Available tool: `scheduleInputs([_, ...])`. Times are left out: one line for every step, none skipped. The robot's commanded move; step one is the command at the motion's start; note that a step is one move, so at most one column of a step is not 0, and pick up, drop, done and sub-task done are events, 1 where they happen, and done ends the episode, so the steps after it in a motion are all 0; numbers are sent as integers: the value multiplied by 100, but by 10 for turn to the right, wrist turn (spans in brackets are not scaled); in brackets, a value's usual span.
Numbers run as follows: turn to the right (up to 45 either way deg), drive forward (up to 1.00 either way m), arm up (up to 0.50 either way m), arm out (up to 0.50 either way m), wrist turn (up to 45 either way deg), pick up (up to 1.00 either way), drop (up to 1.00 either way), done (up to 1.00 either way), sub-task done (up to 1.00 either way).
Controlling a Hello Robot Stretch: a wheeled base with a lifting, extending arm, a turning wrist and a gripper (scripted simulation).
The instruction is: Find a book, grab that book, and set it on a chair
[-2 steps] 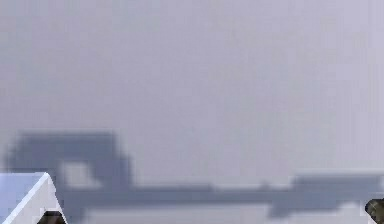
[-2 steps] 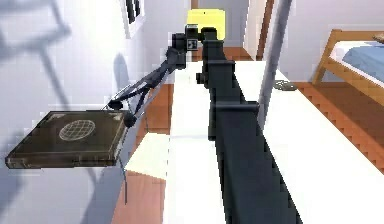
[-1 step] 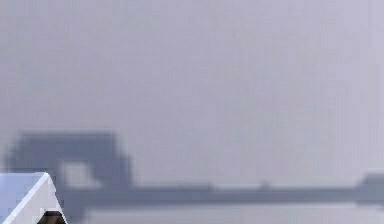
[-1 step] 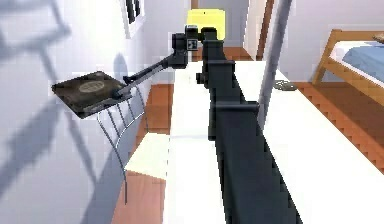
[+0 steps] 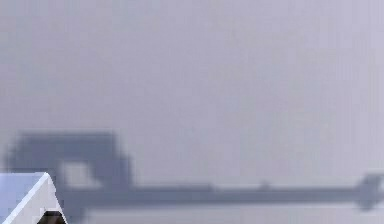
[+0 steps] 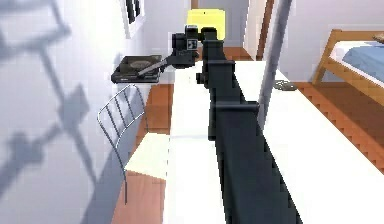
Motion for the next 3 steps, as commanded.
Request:
scheduleInputs([0, 0, 0, 0, 60, 0, 0, 0, 0])
scheduleInputs([0, 0, -38, 0, 0, 0, 0, 0, 0])
scheduleInputs([0, 0, -50, 0, 0, 0, 0, 0, 0])
